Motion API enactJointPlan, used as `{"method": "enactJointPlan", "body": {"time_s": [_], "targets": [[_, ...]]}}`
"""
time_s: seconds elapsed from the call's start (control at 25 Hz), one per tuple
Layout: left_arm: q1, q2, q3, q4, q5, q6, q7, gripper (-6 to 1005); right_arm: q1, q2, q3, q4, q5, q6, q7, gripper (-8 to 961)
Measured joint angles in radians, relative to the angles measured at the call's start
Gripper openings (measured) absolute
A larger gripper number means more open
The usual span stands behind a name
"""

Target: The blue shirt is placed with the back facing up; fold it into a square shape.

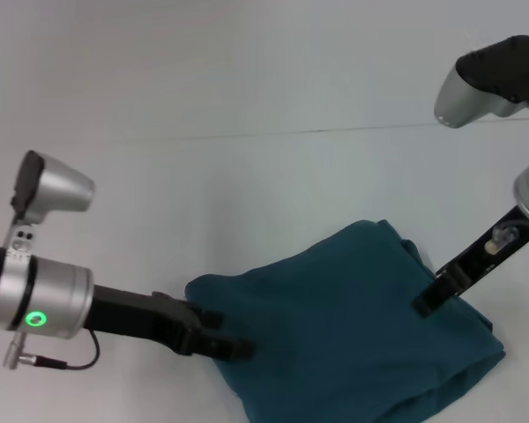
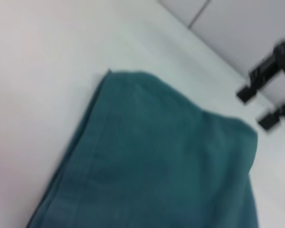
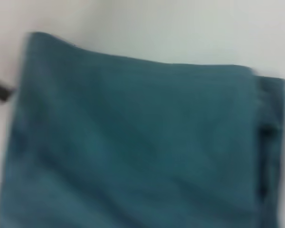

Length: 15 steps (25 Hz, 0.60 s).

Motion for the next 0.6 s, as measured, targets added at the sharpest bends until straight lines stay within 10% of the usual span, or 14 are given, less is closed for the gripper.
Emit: {"method": "enactJointPlan", "body": {"time_s": [0.2,0.6], "targets": [[0.022,0.016,-0.064,0.025,0.0,0.065,-0.071,887,-0.002,0.002,-0.03,0.033,-0.013,0.003,-0.013,778],[0.041,0.023,-0.052,0.059,0.01,0.161,-0.459,887,0.001,-0.005,-0.029,0.035,-0.035,0.0,-0.05,799]]}}
